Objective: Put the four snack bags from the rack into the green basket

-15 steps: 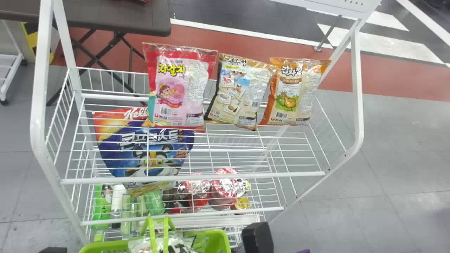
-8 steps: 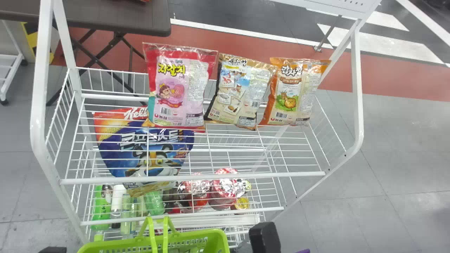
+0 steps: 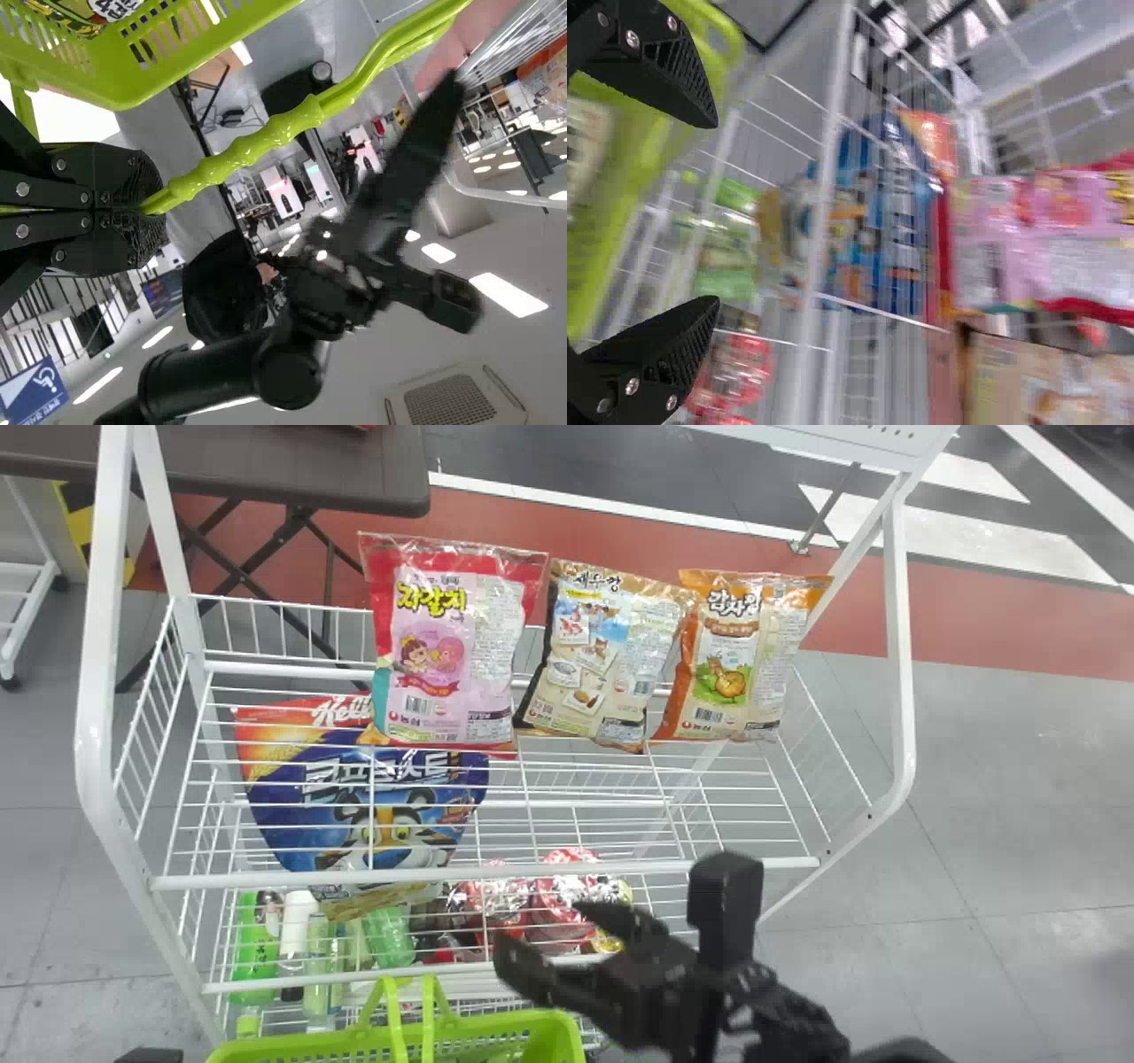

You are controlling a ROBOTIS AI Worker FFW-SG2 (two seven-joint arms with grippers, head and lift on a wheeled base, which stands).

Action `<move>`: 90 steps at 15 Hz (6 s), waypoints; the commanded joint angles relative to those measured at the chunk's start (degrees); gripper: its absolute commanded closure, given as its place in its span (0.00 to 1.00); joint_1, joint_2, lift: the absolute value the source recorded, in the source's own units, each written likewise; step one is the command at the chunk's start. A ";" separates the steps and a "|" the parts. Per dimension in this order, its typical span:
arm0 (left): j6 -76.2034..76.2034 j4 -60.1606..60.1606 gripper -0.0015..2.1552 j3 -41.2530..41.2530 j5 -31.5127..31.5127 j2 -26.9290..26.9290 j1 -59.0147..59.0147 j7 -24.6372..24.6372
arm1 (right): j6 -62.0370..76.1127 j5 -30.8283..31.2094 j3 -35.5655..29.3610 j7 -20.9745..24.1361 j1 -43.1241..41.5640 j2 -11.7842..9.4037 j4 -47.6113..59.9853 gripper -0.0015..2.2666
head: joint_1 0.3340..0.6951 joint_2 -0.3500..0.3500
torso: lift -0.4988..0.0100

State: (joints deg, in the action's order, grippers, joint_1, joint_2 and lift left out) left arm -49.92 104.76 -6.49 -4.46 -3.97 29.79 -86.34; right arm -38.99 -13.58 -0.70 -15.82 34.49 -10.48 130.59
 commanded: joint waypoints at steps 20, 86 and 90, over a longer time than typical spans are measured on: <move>0.92 -2.28 0.98 1.40 -0.99 -0.43 -0.88 -0.85 | 27.78 13.41 18.46 26.72 -33.34 8.90 -38.56 0.97 | 1.00 0.28 | 0.97; 0.04 0.53 0.98 -0.36 2.27 2.12 -0.44 2.23 | 21.10 9.28 0.09 21.71 -32.38 4.68 -32.68 0.44 | 1.00 0.00 | 0.97; 0.04 0.35 0.98 -0.36 2.35 2.30 -0.44 2.31 | 25.67 8.57 1.67 20.65 -28.95 4.77 -29.95 0.97 | 1.00 0.00 | 0.97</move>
State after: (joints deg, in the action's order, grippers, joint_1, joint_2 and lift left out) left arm -49.88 105.13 -6.85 -2.11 -1.68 29.35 -84.02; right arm -15.47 -4.92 0.36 4.81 4.55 -5.72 99.64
